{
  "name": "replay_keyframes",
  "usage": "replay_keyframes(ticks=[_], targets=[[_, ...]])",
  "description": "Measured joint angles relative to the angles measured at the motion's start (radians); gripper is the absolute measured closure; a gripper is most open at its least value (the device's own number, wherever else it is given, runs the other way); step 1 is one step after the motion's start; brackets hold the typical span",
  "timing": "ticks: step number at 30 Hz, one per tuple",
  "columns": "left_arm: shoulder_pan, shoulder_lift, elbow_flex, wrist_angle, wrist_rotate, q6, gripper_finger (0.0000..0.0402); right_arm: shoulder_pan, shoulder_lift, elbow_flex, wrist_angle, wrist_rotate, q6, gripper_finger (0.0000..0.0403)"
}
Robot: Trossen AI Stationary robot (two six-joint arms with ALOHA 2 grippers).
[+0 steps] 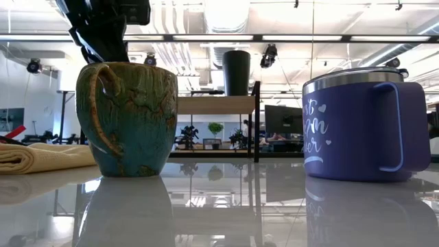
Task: Stack small to large cups/mugs on shelf
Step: Put the green mug on the shelf
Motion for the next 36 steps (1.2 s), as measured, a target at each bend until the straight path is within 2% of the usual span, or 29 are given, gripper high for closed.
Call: replay_keyframes(ticks=[6,16,19,23,29,33,36], targets=[[0.008,0.029,-0.010,0.002,0.000,0.004,0.0292,0.000,-0.007,-0.050,0.000,-0.004,0.074,0.0220],[0.020,0.096,-0.011,0.029,0.036,0.005,0.0296,0.000,-0.005,-0.052,0.002,-0.008,0.087,0.0220],[0.030,0.107,-0.006,0.035,0.060,0.005,0.0320,0.000,-0.006,-0.052,0.002,-0.008,0.096,0.0220],[0.033,0.107,-0.010,0.040,0.067,0.013,0.0378,0.000,-0.006,-0.052,0.004,-0.008,0.095,0.0220],[0.041,0.099,0.005,0.036,0.072,0.025,0.0385,0.000,-0.005,-0.052,0.005,-0.008,0.095,0.0220],[0.060,0.081,0.060,-0.039,0.078,0.023,0.0385,0.000,-0.005,-0.052,0.006,-0.008,0.095,0.0220],[0.077,0.070,0.148,-0.191,0.072,0.036,0.0385,0.000,-0.005,-0.052,0.006,-0.008,0.095,0.0220]])
